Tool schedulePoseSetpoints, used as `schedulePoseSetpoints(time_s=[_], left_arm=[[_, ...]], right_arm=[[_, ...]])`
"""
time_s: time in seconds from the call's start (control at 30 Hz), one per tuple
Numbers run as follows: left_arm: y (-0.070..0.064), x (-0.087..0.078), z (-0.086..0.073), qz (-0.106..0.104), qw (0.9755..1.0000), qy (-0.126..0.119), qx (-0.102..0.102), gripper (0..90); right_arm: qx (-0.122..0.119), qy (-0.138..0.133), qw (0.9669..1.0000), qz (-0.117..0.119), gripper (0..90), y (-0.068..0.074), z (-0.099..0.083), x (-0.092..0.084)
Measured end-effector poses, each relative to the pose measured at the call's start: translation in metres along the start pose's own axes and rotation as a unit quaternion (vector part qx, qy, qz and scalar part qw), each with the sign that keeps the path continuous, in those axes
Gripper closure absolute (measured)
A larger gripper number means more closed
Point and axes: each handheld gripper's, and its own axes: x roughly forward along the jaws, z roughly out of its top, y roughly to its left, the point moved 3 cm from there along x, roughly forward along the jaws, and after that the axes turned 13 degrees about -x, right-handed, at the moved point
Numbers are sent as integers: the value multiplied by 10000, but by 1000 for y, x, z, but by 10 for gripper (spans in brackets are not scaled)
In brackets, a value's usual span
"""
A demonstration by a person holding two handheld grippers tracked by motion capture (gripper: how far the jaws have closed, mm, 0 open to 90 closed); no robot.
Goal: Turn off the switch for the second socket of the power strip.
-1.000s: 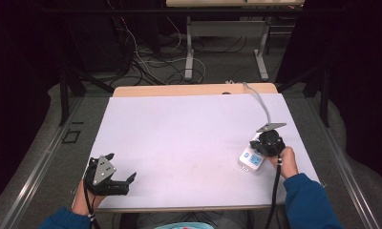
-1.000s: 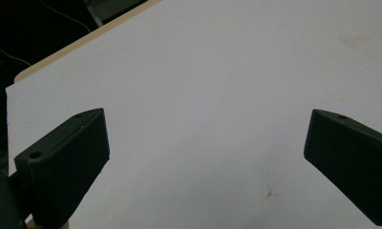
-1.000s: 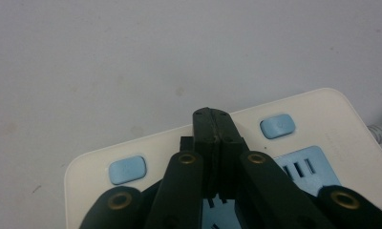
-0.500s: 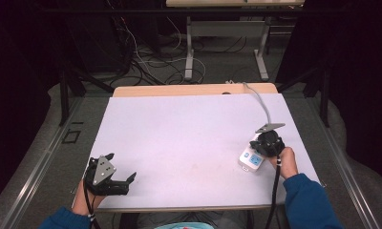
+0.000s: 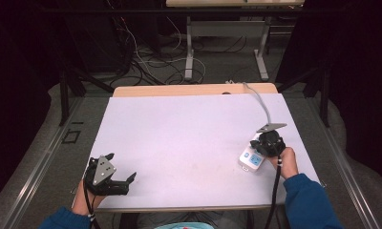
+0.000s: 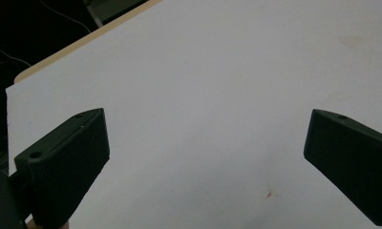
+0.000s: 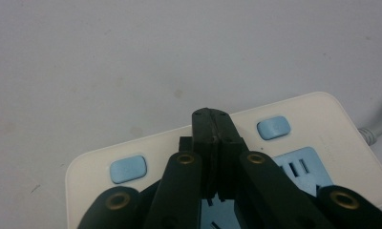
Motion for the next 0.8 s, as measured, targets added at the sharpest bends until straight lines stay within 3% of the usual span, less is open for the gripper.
schedulePoseSetpoints(time_s=[0.63,0.8], left_arm=[[0,0,0,-6,10000,-3,0,13],[0,0,0,-9,10000,-5,2,13]], right_arm=[[-27,44,9999,-96,900,0,1,-1],[-43,-54,9999,-132,900,0,1,-3]])
